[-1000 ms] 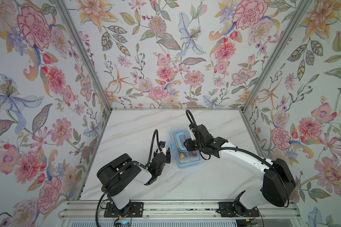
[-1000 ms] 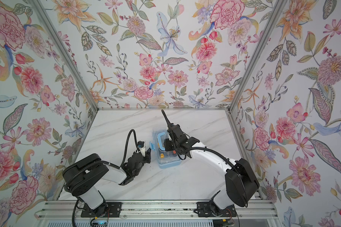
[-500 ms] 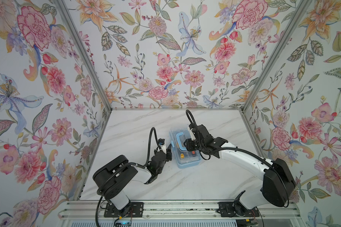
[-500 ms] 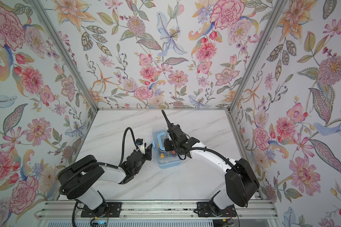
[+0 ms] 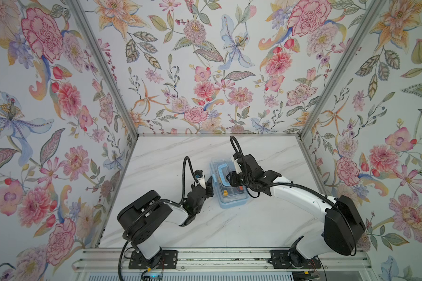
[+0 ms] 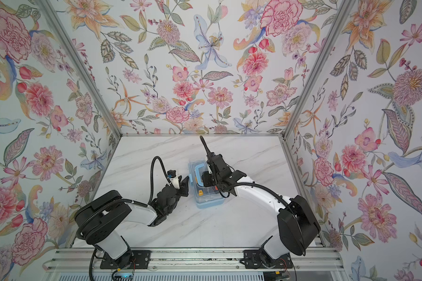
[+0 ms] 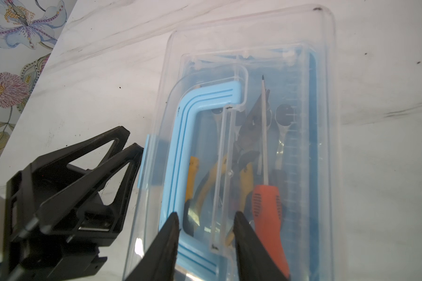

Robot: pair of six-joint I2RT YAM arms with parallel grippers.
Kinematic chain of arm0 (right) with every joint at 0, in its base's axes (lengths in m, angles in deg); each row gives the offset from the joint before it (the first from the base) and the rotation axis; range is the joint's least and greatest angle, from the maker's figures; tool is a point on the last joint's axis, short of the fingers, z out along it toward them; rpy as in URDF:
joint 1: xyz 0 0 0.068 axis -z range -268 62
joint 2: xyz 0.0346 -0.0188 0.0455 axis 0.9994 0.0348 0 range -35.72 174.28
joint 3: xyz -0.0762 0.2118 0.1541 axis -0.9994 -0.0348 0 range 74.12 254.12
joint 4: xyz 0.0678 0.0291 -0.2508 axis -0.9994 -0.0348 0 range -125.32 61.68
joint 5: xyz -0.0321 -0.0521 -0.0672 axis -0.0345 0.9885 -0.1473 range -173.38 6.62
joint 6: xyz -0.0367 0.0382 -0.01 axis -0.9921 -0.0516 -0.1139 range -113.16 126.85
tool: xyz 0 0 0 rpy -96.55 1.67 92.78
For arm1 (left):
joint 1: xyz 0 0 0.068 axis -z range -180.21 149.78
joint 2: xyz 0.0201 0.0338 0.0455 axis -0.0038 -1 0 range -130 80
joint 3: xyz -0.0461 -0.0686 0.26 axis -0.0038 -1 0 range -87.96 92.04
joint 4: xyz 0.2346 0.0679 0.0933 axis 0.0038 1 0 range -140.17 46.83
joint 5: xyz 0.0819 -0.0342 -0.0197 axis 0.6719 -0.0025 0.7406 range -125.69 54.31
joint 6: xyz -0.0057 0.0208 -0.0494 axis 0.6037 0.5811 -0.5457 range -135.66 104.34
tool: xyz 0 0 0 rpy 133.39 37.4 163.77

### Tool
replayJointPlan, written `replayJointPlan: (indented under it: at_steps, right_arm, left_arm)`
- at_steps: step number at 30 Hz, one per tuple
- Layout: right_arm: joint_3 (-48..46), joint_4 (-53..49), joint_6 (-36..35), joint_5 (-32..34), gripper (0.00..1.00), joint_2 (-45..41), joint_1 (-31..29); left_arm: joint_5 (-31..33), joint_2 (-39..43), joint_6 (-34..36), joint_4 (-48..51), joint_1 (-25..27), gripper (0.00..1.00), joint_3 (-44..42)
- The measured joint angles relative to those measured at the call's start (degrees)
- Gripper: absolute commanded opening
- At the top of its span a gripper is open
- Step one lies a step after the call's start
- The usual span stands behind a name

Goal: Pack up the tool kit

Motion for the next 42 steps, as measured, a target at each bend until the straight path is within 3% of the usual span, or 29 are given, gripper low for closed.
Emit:
replayJointPlan:
  at_steps: [9, 17, 21, 26, 33, 37, 42]
  right_arm:
    - [-0.2, 0.6, 0.2, 0.0, 0.39, 0.2, 0.0]
    - [-0.2, 1.5, 0.2, -0.1, 0.38, 0.7, 0.0]
    - [-0.2, 2.8, 0.2, -0.4, 0.38, 1.1, 0.0]
    - [-0.7, 4.4, 0.7, -0.9, 0.33, 1.4, 0.0]
    - [-2.4, 6.5, 1.3, -1.7, 0.33, 0.5, 0.2]
    - [-2.4, 6.1, 1.3, -2.0, 0.34, 0.4, 0.3]
    - [-2.3, 4.3, 1.3, -1.9, 0.34, -0.4, 0.5]
  left_arm:
    - [-2.3, 0.0, -2.6, -2.0, 0.0, 0.43, 0.0]
    - [-4.8, -3.1, -4.7, -4.6, 0.0, 0.27, 0.0]
    - [-6.3, -6.5, -5.8, -7.0, 0.0, 0.25, 0.0]
    - [-6.0, -9.3, -7.1, -11.9, 0.1, 0.24, 0.0]
    - [-5.9, -10.0, -7.7, -13.6, 0.1, 0.24, -0.3]
    - [-6.2, -7.7, -7.7, -9.3, 0.1, 0.23, -0.1]
    - [-8.3, 0.5, -7.3, 7.3, -0.2, 0.21, 1.5]
